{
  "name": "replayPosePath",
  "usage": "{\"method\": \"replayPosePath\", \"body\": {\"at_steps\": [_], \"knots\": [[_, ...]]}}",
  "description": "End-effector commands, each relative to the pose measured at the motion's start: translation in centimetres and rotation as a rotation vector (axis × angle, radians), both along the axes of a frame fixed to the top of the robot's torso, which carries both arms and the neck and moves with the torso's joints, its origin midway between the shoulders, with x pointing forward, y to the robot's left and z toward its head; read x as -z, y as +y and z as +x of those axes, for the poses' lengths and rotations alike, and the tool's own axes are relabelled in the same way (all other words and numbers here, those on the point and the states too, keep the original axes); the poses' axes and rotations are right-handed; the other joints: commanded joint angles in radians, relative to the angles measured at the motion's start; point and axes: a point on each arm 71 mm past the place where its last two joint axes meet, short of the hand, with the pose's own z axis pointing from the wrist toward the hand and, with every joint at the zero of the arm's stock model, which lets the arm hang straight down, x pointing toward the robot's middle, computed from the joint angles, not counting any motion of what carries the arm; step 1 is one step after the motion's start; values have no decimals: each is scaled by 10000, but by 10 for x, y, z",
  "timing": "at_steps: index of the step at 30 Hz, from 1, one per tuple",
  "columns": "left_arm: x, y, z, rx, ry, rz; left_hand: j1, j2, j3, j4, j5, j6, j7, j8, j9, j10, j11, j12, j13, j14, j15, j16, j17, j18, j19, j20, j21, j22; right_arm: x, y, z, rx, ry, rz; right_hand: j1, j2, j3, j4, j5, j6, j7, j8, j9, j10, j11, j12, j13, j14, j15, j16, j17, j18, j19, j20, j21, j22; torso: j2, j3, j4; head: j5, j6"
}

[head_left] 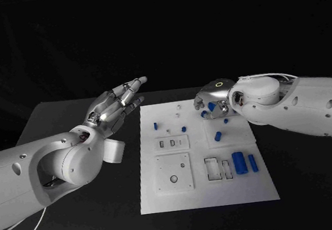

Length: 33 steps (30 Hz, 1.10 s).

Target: Assemble the parts on the task board

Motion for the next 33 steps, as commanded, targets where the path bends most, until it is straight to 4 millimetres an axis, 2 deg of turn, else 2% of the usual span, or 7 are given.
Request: {"method": "replayPosePath", "body": {"at_steps": [1,7,10,14,25,31,33], "knots": [[-1,-3,0,264,-7,-52,125,-11,66,0,35,-57,14,9,-1,11,43,68,7,11,-11,46,1,77,23,67,20,1,4,-1,0,73,337,-153,40,-35,92,-29,43,125,43,-28,9,45,33,-60,18,-58,24,-60,-5,-82,-72,11,-64,444,-32,-1,23,-9,-54],[0,-3,0,297,37,-34,141,-14,70,-6,50,-77,14,3,-2,1,46,73,6,13,2,53,3,75,25,82,22,2,8,-1,1,186,431,-270,130,-49,181,-120,38,416,-54,2,64,167,19,-110,35,-88,20,-86,-46,-74,-93,19,-88,443,-55,-8,43,-54,-94],[0,-4,0,321,58,-31,153,-20,73,-11,60,-79,17,3,-1,2,49,79,7,17,10,60,6,75,29,90,24,3,10,-1,1,220,465,-303,169,-50,216,-156,56,473,-44,1,77,211,2,-124,37,-103,9,-100,-71,-67,-110,14,-102,430,-52,-6,45,-66,-92],[1,-4,1,356,93,-23,174,-32,77,-18,73,-82,25,5,0,-2,57,89,7,22,28,71,9,76,36,107,30,6,11,-1,1,254,426,-304,229,-16,294,-210,86,720,71,56,151,408,-67,-146,41,-109,-40,-116,-90,-64,-111,-20,-113,441,-65,-10,56,-87,-95],[2,-5,1,393,203,45,288,-34,129,-47,156,-55,41,29,9,2,79,131,12,18,34,75,8,78,38,141,31,5,16,-4,4,470,497,-477,358,47,394,-316,153,910,-6,124,293,567,-52,-243,12,-165,-60,-182,-204,-52,-157,-56,-153,409,-101,-20,86,-127,-140],[3,-5,2,422,289,96,359,-38,161,-61,209,-57,44,36,9,-5,83,151,12,18,40,82,9,79,43,151,34,7,19,-6,6,555,509,-483,355,32,490,-369,247,668,-156,-104,314,556,57,-465,-51,-277,12,-305,-404,-24,-274,-10,-247,313,-115,-22,99,-115,-188],[3,-5,2,430,315,110,374,-41,168,-65,221,-60,45,37,9,-6,84,155,12,18,42,83,9,79,45,154,36,8,19,-7,6,575,512,-479,344,9,539,-394,246,462,-255,-284,278,544,89,-570,-76,-304,43,-340,-450,-16,-301,18,-277,297,-117,-27,96,-105,-196]]}}
